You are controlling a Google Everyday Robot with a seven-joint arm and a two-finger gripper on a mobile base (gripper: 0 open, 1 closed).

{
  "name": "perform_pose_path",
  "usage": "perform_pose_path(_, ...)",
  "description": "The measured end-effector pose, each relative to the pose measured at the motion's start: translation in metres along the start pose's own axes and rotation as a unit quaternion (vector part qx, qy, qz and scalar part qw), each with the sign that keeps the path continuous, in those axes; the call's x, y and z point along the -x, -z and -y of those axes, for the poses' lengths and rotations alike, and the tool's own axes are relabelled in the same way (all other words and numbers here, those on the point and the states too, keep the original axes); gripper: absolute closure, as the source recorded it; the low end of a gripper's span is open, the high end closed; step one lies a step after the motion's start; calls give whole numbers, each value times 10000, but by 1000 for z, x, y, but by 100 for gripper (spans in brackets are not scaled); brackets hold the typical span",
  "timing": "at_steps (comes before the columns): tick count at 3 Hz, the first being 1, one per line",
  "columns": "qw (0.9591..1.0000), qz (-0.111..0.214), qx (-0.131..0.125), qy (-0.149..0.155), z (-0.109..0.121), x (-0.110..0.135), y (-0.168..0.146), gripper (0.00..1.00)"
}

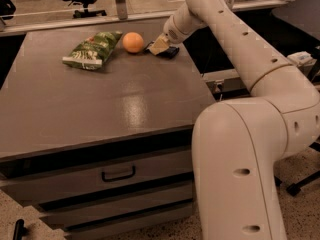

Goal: Move rxbar blueberry near orange

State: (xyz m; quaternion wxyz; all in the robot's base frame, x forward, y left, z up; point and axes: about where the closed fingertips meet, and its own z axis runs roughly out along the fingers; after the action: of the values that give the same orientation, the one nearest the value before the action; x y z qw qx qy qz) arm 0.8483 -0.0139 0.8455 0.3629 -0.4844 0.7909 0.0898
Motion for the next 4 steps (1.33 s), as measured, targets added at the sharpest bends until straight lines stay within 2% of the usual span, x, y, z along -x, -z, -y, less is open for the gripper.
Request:
perform_pose_path(1, 10000, 68, 21, 26, 2, 2, 5, 0)
perform_pose_path(3, 9992, 285, 265, 124, 8, 1, 46, 0)
perform_pose_path(4, 9988, 237, 411, 94, 16, -19, 86, 0)
